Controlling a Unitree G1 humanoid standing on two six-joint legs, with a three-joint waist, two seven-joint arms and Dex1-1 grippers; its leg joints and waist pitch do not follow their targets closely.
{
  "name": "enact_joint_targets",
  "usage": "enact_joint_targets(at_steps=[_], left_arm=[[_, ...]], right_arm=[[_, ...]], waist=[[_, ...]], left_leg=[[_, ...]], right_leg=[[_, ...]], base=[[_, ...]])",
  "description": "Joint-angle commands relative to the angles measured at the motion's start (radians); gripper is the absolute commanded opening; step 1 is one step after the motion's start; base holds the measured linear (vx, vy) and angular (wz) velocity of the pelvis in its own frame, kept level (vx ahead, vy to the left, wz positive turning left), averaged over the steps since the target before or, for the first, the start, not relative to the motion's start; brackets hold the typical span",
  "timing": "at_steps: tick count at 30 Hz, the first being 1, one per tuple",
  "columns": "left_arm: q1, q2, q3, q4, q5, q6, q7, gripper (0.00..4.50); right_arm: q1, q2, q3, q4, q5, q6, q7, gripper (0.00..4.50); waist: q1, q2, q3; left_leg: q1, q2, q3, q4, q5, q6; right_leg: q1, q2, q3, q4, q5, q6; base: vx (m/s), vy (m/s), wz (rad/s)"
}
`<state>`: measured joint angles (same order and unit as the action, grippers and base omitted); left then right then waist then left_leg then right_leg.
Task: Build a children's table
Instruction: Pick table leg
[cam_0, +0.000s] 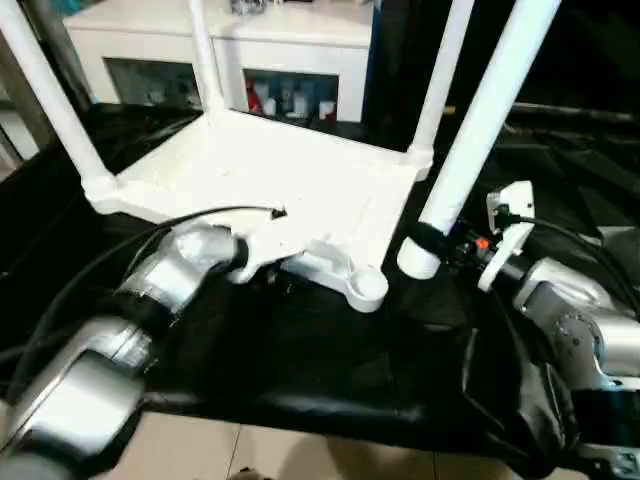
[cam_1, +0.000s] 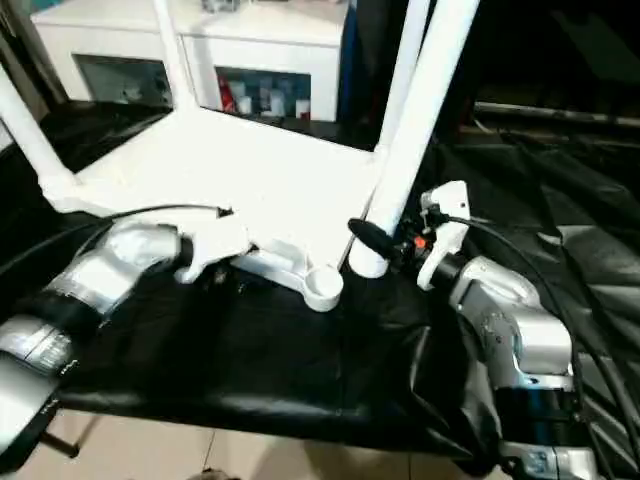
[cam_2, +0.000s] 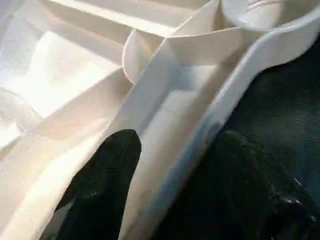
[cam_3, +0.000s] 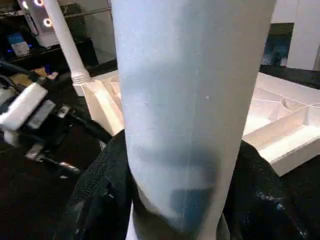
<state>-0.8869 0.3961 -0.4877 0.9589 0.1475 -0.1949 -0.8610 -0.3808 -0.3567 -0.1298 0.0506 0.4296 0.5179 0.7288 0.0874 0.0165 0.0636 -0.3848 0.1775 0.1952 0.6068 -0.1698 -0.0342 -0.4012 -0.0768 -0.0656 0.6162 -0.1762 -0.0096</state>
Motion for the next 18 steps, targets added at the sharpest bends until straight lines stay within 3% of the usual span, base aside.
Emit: enact_joint_targets(at_steps=[1,6,7,8,9,10,11,13,18], left_arm=[[-0.034,-0.021,-0.004,0.083,0.025,-0.027,0.025,2.97],[-0.076,-0.058,0.007,0.201,0.048,-0.058,0.036,2.97],[-0.085,-0.064,0.008,0.224,0.054,-0.073,0.033,2.97],[-0.089,-0.068,0.018,0.239,0.046,-0.069,0.016,2.67],[-0.093,-0.071,0.026,0.253,0.042,-0.068,0.006,2.67],[-0.097,-0.07,0.03,0.26,0.034,-0.06,-0.04,2.6],[-0.098,-0.07,0.031,0.261,0.034,-0.059,-0.044,2.6],[-0.11,-0.066,0.043,0.279,0.013,-0.02,-0.175,2.42],[-0.108,-0.063,0.031,0.291,0.023,-0.017,-0.288,2.11]], right_arm=[[-0.014,-0.01,0.006,-0.018,0.0,0.005,-0.001,1.93],[-0.026,-0.02,0.014,-0.009,0.004,0.006,0.016,1.93],[-0.029,-0.022,0.015,-0.001,0.004,0.001,0.019,1.93],[-0.029,-0.022,0.019,0.01,-0.006,-0.012,0.017,1.93],[-0.028,-0.023,0.022,0.016,-0.013,-0.021,0.015,1.93],[-0.027,-0.023,0.02,0.014,-0.01,-0.017,0.016,1.93],[-0.027,-0.024,0.02,0.013,-0.01,-0.017,0.016,1.93],[-0.019,-0.027,0.023,0.004,-0.004,-0.014,0.024,1.93],[-0.019,-0.028,0.045,0.023,-0.023,-0.031,0.028,1.93]], waist=[[0.001,-0.001,-0.086],[0.004,-0.003,-0.086],[0.005,0.002,-0.085],[0.008,0.026,-0.087],[0.004,0.016,-0.084],[0.005,0.023,-0.086],[0.004,0.019,-0.085],[0.006,0.022,-0.087],[0.005,0.021,-0.088]], left_leg=[[0.023,0.045,-0.027,-0.064,-0.188,0.002],[0.023,0.045,-0.026,-0.062,-0.184,0.018],[0.023,0.044,-0.026,-0.062,-0.191,0.019],[0.025,0.046,-0.031,-0.062,-0.197,0.01],[0.027,0.047,-0.028,-0.065,-0.211,0.009],[0.026,0.046,-0.031,-0.062,-0.211,0.008],[0.026,0.045,-0.029,-0.064,-0.215,0.01],[0.025,0.045,-0.029,-0.063,-0.201,0.013],[0.021,0.046,-0.028,-0.061,-0.183,0.03]], right_leg=[[0.056,-0.073,0.046,-0.072,-0.16,-0.213],[0.057,-0.076,0.045,-0.073,-0.156,-0.228],[0.056,-0.073,0.045,-0.078,-0.165,-0.224],[0.056,-0.077,0.044,-0.073,-0.159,-0.229],[0.054,-0.073,0.044,-0.08,-0.161,-0.23],[0.058,-0.076,0.043,-0.074,-0.147,-0.243],[0.057,-0.075,0.043,-0.078,-0.15,-0.243],[0.06,-0.076,0.043,-0.074,-0.123,-0.253],[0.062,-0.077,0.042,-0.069,-0.093,-0.274]], base=[[0.0,0.0,0.0],[0.0,0.0,0.0],[0.0,0.0,0.0],[0.0,0.0,0.0],[0.0,0.0,0.0],[0.0,0.0,0.0],[0.0,0.0,0.0],[0.0,0.0,0.0],[0.0,0.0,0.0]])
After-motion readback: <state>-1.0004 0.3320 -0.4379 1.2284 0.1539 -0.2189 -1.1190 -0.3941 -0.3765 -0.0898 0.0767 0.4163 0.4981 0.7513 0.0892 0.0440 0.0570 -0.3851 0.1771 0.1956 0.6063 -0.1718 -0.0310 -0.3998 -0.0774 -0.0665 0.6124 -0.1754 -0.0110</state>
